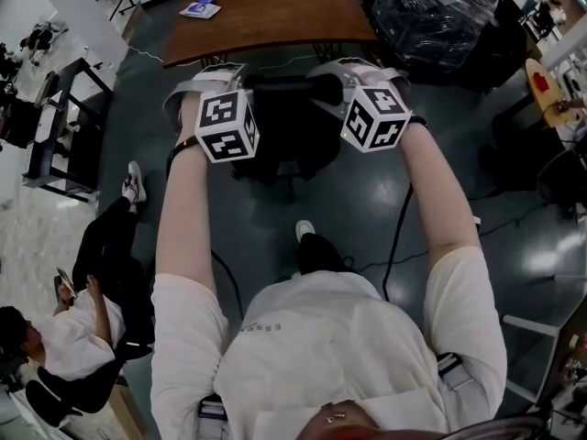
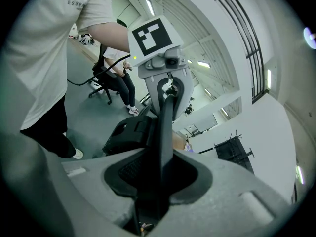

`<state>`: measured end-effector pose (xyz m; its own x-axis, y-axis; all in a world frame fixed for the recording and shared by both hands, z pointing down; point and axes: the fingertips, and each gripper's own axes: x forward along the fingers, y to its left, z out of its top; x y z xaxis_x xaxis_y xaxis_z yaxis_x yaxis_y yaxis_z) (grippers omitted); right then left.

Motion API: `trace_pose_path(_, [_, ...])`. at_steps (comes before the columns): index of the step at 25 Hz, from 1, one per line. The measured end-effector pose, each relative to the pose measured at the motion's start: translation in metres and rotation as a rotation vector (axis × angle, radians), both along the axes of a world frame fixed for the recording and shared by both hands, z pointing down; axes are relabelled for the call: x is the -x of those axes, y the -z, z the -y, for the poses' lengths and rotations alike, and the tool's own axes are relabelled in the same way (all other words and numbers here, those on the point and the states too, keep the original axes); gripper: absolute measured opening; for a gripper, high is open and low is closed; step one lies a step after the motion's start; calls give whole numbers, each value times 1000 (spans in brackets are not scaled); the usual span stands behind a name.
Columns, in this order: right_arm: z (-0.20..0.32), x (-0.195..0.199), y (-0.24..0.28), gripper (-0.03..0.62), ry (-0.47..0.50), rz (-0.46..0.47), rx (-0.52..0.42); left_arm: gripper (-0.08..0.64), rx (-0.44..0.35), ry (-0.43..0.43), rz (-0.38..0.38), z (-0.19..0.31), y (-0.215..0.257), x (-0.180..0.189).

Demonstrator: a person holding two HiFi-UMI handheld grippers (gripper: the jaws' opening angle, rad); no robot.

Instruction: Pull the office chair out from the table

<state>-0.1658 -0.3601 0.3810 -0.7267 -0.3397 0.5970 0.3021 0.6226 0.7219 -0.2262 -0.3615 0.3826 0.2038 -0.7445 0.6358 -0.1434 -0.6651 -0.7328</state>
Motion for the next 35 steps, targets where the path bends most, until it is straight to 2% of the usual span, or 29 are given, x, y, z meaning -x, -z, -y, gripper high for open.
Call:
trace_pose_path(11, [-105, -54, -7, 98, 1, 3, 14, 94, -25, -41, -4, -106, -8, -55])
trace_pose_path(16, [-137, -71, -3, 100, 5, 27, -14, 101, -29, -7, -2, -134, -7, -71])
trace_pose_path(19, [-147, -77, -2, 107, -10, 45, -28, 109, -60, 39, -17, -139, -8, -78])
trace_pose_path(20, [-149, -79, -1, 115, -21, 65, -38, 133, -82, 56, -47, -139, -7, -80])
trace_pose_path(21, [-150, -80, 1, 123, -35, 97, -43, 186, -103, 72, -98, -140, -5, -82])
trace_pose_path(23, [-155, -89, 11, 187, -72, 214, -15, 287, -137, 113, -239, -149, 3, -88])
trace_pose_path(26, [-175, -114, 41, 187, -116, 449, 25, 264, -179, 153, -436, -181, 20, -103])
trace_pose_path(28, [-183, -136, 46, 186, -173, 546, 14, 244, -221, 158, -522, -208, 30, -116])
trace_pose_path(29, [-188, -146, 45, 171, -212, 586, 22, 211, -249, 164, -554, -220, 34, -123])
trace_pose_path(32, [-206, -171, 37, 105, -314, 715, 136, 159, -337, 191, -660, -251, 41, -143])
trace_pose_path(35, [-225, -192, 20, 35, -409, 810, 280, 133, -388, 242, -824, -276, 40, -162])
